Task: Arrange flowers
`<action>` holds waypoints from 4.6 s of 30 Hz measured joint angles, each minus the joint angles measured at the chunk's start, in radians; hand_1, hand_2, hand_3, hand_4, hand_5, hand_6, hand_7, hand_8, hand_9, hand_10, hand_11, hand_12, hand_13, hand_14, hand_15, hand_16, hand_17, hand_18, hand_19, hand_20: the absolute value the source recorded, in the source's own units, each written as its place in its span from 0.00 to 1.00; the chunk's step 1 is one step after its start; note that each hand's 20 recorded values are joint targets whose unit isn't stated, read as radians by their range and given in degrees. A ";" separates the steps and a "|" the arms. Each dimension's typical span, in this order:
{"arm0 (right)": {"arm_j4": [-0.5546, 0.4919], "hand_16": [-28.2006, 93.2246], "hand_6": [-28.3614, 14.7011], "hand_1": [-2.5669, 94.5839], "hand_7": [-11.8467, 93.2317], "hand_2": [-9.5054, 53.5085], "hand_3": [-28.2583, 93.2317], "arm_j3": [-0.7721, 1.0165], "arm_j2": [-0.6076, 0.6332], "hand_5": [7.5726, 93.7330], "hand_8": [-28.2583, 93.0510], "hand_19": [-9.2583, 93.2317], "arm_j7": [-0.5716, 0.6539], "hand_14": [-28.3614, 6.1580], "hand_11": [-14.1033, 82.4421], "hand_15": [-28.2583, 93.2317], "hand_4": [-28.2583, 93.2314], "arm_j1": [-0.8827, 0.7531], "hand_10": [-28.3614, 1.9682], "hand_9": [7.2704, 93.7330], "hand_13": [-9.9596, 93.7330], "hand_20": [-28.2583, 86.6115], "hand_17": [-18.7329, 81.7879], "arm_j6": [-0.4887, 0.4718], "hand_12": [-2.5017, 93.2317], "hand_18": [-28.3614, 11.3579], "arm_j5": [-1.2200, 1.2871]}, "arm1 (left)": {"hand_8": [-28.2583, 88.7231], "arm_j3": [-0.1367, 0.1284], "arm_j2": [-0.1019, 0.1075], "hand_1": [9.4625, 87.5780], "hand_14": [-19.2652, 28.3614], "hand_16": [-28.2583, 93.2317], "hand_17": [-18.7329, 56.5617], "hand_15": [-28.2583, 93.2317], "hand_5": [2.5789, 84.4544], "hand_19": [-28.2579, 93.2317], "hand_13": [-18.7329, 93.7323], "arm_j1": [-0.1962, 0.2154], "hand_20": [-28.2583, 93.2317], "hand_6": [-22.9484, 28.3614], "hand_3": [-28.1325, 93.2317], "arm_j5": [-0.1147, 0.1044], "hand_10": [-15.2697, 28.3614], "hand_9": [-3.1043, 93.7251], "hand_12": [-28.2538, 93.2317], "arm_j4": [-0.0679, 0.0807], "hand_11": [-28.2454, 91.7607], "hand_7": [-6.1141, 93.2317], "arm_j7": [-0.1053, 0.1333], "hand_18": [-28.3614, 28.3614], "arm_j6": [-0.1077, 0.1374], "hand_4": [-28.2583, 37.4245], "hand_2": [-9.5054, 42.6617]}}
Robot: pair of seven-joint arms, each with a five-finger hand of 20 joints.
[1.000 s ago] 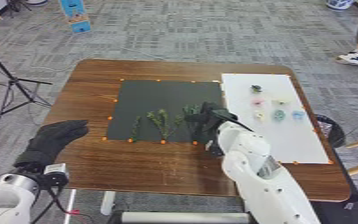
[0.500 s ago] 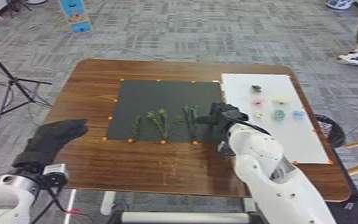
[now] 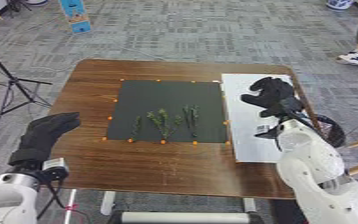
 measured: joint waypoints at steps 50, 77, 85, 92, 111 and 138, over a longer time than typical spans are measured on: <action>0.287 0.54 0.58 0.35 0.26 0.00 0.74 -0.069 0.070 0.72 0.17 0.97 -0.005 0.63 0.40 0.62 0.14 0.082 0.54 0.93 0.95 0.69 0.67 -0.059 0.28 0.14 -0.135 | 0.19 0.008 -0.010 0.25 0.73 0.24 0.36 0.35 0.64 0.26 0.54 -0.007 0.37 0.52 0.81 0.016 0.66 0.58 0.37 0.002 0.43 0.24 -0.025 0.66 -0.049 0.13 0.21; 0.322 0.56 0.64 0.59 0.30 0.08 0.69 -0.193 0.096 0.86 0.39 1.00 -0.026 0.70 0.50 0.66 0.13 0.145 0.63 1.00 1.00 0.72 0.74 -0.020 0.29 0.18 -0.249 | 0.19 0.028 -0.014 0.25 0.73 0.24 0.36 0.35 0.65 0.26 0.54 -0.034 0.37 0.53 0.81 0.016 0.66 0.58 0.37 0.008 0.43 0.24 -0.034 0.66 -0.064 0.13 0.22; 0.189 0.58 0.64 0.58 0.30 0.10 0.70 -0.253 0.215 0.86 0.39 1.00 -0.059 0.71 0.50 0.67 0.11 0.137 0.64 1.00 0.99 0.74 0.73 0.022 0.31 0.19 -0.100 | 0.19 -0.045 -0.013 0.25 0.72 0.24 0.36 0.35 0.65 0.26 0.53 0.009 0.37 0.53 0.81 0.014 0.67 0.58 0.37 0.009 0.43 0.24 -0.015 0.65 -0.047 0.12 0.22; 0.122 0.58 0.65 0.58 0.30 0.11 0.69 -0.467 0.266 0.85 0.37 1.00 -0.167 0.73 0.50 0.69 0.10 0.360 0.65 1.00 0.98 0.75 0.73 0.025 0.33 0.20 -0.047 | 0.18 -0.100 -0.003 0.16 0.67 0.23 0.37 0.32 0.63 0.25 0.48 0.052 0.37 0.53 0.81 -0.006 0.67 0.55 0.35 0.018 0.39 0.21 0.055 0.60 0.116 0.01 0.41; 0.299 0.58 0.68 0.58 0.30 0.13 0.67 -0.745 -0.027 0.84 0.34 1.00 -0.282 0.71 0.52 0.72 0.09 0.638 0.65 0.99 0.97 0.77 0.73 -0.037 0.34 0.20 -0.045 | 0.16 0.059 0.049 0.21 0.61 0.20 0.39 0.31 0.53 0.25 0.46 -0.089 0.36 0.56 0.74 -0.153 0.67 0.51 0.28 0.062 0.38 0.18 0.151 0.54 0.302 0.00 0.78; 0.471 0.57 0.73 0.60 0.32 0.16 0.63 -0.663 -0.370 0.82 0.30 1.00 -0.531 0.70 0.54 0.75 0.09 0.593 0.66 1.00 0.96 0.78 0.73 -0.255 0.34 0.19 -0.378 | 0.17 0.023 0.027 0.19 0.65 0.20 0.38 0.32 0.59 0.26 0.48 -0.021 0.37 0.54 0.77 -0.042 0.67 0.54 0.30 0.045 0.38 0.19 0.123 0.62 0.199 0.00 0.74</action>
